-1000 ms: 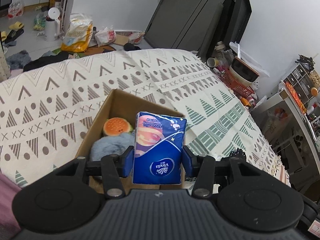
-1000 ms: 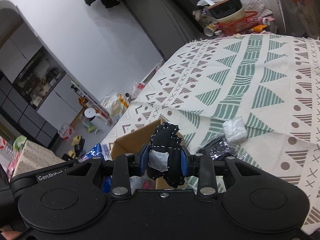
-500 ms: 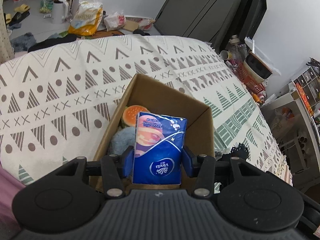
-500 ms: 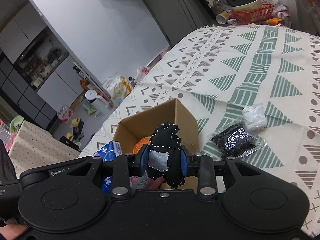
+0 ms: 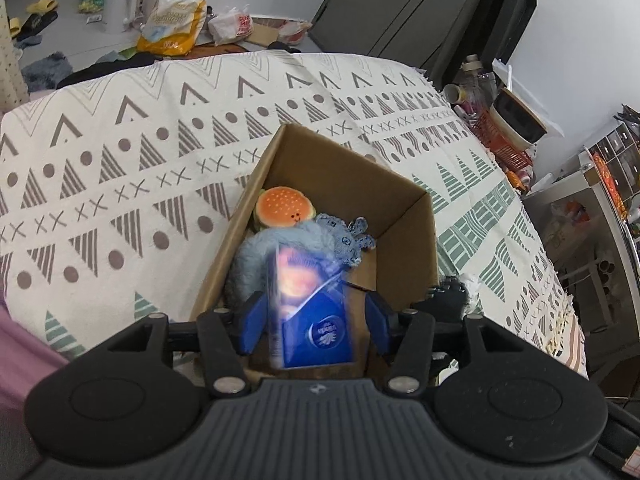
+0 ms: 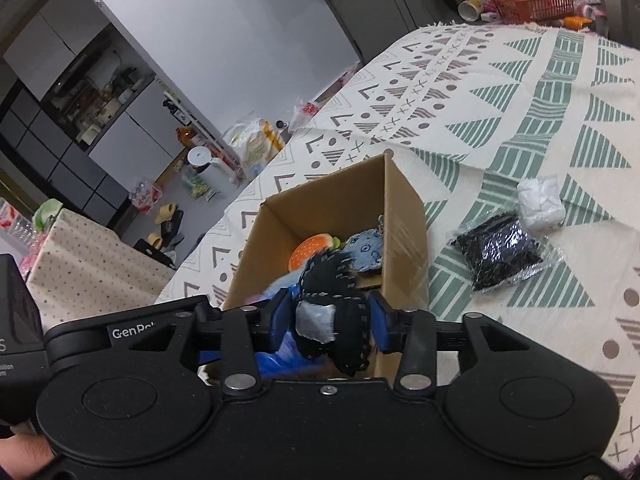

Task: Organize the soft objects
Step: 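Open both grippers to drop the tissue pack and black plush into the box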

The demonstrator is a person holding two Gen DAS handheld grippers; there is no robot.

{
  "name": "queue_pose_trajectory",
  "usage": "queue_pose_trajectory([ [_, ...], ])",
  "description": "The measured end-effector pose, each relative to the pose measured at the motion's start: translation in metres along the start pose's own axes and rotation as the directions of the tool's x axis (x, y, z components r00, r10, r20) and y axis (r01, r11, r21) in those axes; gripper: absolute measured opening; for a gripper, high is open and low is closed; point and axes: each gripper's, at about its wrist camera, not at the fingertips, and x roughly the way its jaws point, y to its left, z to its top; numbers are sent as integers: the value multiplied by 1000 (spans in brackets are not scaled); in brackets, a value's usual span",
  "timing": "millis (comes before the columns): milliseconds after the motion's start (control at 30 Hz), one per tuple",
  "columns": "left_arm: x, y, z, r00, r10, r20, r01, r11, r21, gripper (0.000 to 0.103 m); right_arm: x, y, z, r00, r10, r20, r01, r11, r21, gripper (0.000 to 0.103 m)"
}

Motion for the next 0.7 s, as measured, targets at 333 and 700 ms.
queue_pose_trajectory([
  [333, -25, -15, 0, 997, 40, 65, -43, 998, 43, 61, -27, -14, 7, 998, -13, 59, 10, 998, 59, 60],
  [700, -30, -58, 1, 996, 29, 85, -35, 996, 80, 61, -57, -51, 30, 995, -46, 84, 38, 994, 103, 75],
])
